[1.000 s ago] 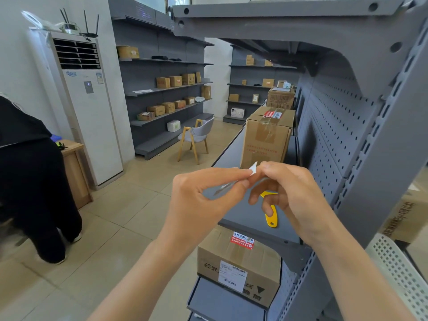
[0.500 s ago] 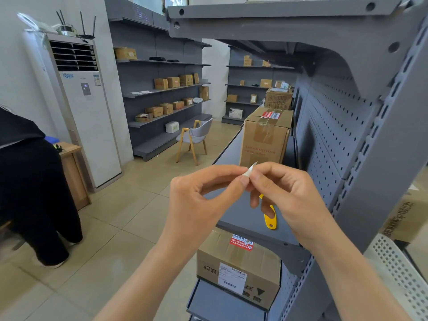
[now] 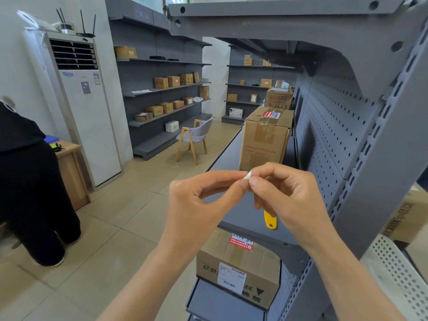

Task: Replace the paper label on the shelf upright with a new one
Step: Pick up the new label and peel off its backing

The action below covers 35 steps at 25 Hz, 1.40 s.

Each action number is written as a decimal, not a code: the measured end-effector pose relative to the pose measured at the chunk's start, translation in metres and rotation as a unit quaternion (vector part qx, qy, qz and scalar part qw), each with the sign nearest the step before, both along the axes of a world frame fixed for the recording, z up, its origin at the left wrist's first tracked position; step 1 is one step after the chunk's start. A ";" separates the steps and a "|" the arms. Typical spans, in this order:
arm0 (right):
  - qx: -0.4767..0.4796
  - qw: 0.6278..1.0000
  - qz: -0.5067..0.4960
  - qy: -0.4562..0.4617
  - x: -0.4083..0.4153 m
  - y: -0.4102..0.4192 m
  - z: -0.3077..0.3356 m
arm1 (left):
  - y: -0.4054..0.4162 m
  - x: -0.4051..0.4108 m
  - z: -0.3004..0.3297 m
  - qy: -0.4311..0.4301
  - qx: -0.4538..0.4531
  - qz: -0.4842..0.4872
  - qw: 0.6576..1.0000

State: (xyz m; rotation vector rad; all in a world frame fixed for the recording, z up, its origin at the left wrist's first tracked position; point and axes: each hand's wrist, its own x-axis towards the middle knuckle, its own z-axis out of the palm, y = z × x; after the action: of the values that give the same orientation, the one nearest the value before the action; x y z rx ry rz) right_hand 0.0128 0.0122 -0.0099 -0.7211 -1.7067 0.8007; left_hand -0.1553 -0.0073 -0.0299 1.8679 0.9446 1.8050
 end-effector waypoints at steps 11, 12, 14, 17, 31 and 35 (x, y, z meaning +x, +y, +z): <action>0.105 0.990 -0.060 -0.075 -0.006 -0.003 -0.006 | -0.002 -0.001 0.002 -0.016 0.004 0.031 0.999; 0.119 0.987 -0.072 -0.082 -0.006 -0.002 -0.007 | -0.003 -0.001 0.003 -0.010 0.008 0.038 0.999; 0.141 0.982 -0.090 -0.091 -0.007 -0.001 -0.009 | -0.005 -0.001 0.006 0.008 0.024 0.059 0.998; 0.168 0.974 -0.107 -0.109 -0.009 -0.001 -0.011 | -0.007 0.000 0.008 0.031 0.044 0.097 0.994; 0.204 0.948 -0.178 -0.169 -0.008 -0.001 -0.016 | -0.009 -0.001 0.016 0.120 0.095 0.146 0.977; 0.207 0.944 -0.185 -0.176 -0.009 0.000 -0.017 | -0.006 -0.005 0.012 0.168 0.140 0.174 0.960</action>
State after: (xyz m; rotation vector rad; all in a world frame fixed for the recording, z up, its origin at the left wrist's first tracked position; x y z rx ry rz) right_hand 0.0039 0.0119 -0.0268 -0.8858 -1.8919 0.0408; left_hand -0.1598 -0.0132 -0.0181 2.3613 1.2582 1.9357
